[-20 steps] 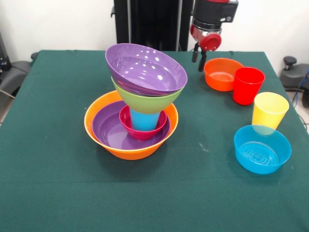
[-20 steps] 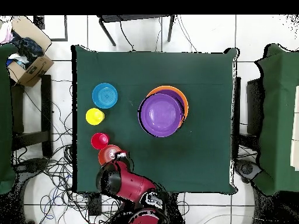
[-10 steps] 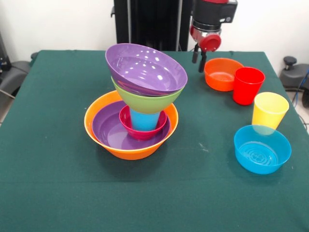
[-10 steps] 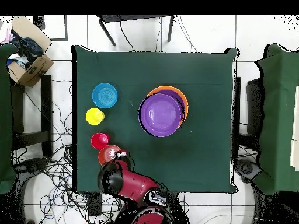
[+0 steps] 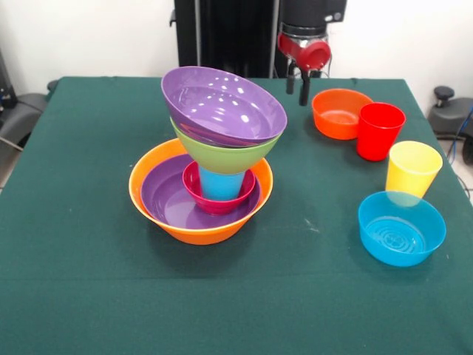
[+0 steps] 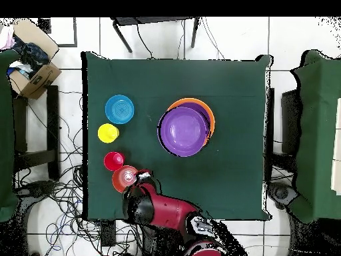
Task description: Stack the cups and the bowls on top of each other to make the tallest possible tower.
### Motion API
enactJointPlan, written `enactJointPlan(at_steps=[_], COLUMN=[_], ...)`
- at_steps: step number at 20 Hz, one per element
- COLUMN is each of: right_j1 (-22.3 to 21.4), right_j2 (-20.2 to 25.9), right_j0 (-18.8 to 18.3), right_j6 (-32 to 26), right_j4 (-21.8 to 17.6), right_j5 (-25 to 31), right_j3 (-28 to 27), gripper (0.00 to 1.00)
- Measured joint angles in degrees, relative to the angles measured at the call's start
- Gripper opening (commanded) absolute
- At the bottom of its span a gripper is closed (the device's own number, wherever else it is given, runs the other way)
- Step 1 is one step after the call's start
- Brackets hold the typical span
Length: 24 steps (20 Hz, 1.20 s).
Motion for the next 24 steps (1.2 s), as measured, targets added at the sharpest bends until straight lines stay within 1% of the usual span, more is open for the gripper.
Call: enactJointPlan(at_steps=[1, 2, 4, 6, 10, 14, 18, 19, 22, 23, 24], right_j1=[-1.3, -2.0, -2.8, -4.5, -5.3, -4.5, -3.3, -2.3, -1.2, 0.0, 0.5], right_j2=[0.3, 0.5, 0.8, 1.5, 2.4, 3.9, 5.1, 5.7, 5.9, 5.9, 5.9], right_j0=[-1.4, -2.0, -2.8, -4.1, -4.7, -4.6, -4.2, -3.6, -2.7, -1.4, -1.0], right_j6=[0.0, 0.0, 0.0, 0.0, 0.0, 0.0, 0.0, 0.0, 0.0, 0.0, 0.0], right_j4=[-2.7, -3.9, -5.2, -7.5, -10.0, -13.0, -14.4, -15.1, -15.6, -16.2, -16.5], right_j5=[1.1, 2.0, 3.3, 6.1, 8.8, 9.2, 9.2, 9.2, 9.3, 9.2, 9.2], right_j3=[0.0, 0.0, 0.0, 0.0, -0.3, -1.0, -1.5, -1.9, -2.4, -3.1, -3.3], gripper=[1.0, 1.0, 1.0, 1.0, 1.0, 1.0, 1.0, 1.0, 1.0, 1.0, 1.0])
